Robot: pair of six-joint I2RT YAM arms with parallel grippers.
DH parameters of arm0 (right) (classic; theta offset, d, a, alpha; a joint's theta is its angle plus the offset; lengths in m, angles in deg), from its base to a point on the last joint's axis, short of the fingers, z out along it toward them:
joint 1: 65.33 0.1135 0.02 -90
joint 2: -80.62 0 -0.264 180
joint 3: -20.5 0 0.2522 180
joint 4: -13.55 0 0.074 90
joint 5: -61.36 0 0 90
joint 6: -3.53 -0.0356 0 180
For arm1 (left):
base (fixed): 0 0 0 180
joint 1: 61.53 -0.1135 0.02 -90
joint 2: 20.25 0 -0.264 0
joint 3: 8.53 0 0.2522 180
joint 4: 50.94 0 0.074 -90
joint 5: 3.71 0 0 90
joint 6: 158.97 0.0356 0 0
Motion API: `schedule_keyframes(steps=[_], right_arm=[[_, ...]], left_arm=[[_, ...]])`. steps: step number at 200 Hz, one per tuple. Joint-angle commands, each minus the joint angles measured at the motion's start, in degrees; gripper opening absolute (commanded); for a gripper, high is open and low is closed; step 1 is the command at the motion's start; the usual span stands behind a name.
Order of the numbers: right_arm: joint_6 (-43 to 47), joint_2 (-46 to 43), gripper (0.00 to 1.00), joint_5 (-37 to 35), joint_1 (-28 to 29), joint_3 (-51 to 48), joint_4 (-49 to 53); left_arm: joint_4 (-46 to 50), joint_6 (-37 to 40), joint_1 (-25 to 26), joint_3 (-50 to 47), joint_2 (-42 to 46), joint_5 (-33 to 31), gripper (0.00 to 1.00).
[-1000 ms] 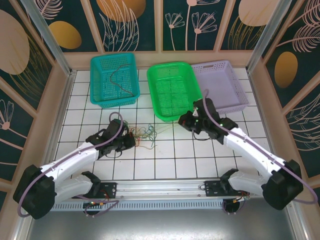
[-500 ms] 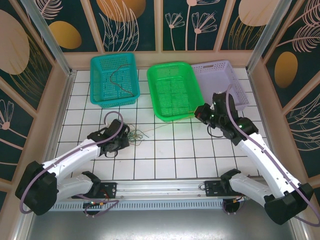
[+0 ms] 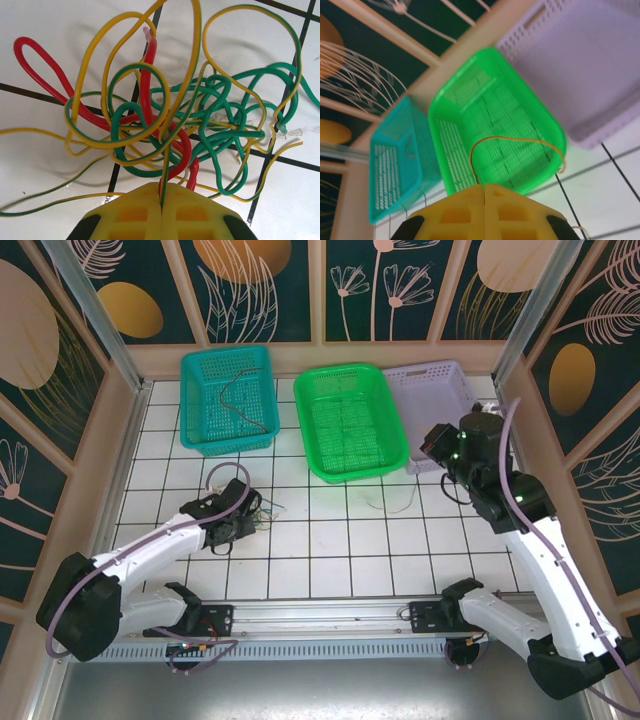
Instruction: Untangle the cables
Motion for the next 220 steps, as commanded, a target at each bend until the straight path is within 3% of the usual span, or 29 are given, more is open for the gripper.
schedule_keyframes(steps=[1, 59, 73, 84, 125, 164, 220], right_arm=[[3.32, -0.1, 0.0, -6.42, -0.36, 5.65, -1.11], [12.08, 4.07, 0.0, -6.66, -0.52, 16.05, -5.83], [14.69, 4.58, 0.0, -6.9, -0.64, 16.75, -7.26], [17.13, 4.59, 0.0, -5.81, -0.65, 16.79, -9.23], [26.13, 4.44, 0.0, 1.24, -0.65, 14.67, -16.78], [30.63, 4.25, 0.0, 5.24, -0.65, 13.57, -22.25], [38.64, 3.3, 0.0, 4.18, -1.2, 10.93, -33.44]], left_arm=[[0.87, -0.19, -0.13, 1.43, -1.06, -2.12, 0.0], [-1.1, 0.97, -0.12, 3.55, -1.98, -1.37, 0.0], [-1.18, 1.63, -0.12, 5.41, -1.33, -0.78, 0.23], [-0.93, 2.26, -0.09, 7.53, -0.79, -0.63, 0.34], [-0.2, 4.83, -0.13, 16.78, 1.8, 0.02, 0.52], [-4.02, 6.85, -0.09, 22.72, 3.0, 4.34, 0.55], [-22.11, 6.77, -0.11, 25.22, 3.59, 19.54, 0.48]])
